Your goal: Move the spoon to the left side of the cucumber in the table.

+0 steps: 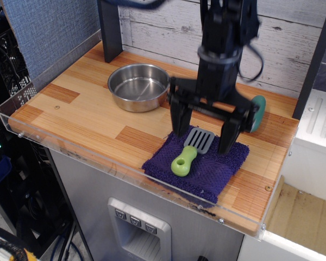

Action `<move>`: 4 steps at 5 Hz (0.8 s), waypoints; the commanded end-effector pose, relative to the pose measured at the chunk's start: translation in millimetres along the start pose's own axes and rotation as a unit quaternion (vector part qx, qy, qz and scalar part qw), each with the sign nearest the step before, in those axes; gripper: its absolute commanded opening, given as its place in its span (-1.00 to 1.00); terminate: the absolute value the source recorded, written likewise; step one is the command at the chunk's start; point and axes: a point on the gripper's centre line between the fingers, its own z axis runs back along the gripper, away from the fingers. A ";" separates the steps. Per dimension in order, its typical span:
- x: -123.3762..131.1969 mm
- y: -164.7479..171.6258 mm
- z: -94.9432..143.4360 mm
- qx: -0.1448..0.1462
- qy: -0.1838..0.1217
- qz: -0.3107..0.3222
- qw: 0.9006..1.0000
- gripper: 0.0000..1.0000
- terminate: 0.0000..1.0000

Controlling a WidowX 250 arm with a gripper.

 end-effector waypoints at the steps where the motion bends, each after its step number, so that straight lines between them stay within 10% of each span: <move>1: 12.9 4.8 -10.9 0.007 0.009 -0.010 1.000 1.00 -1.00; 4: 8.1 -0.7 -19.5 0.017 0.018 -0.025 0.999 1.00 -1.00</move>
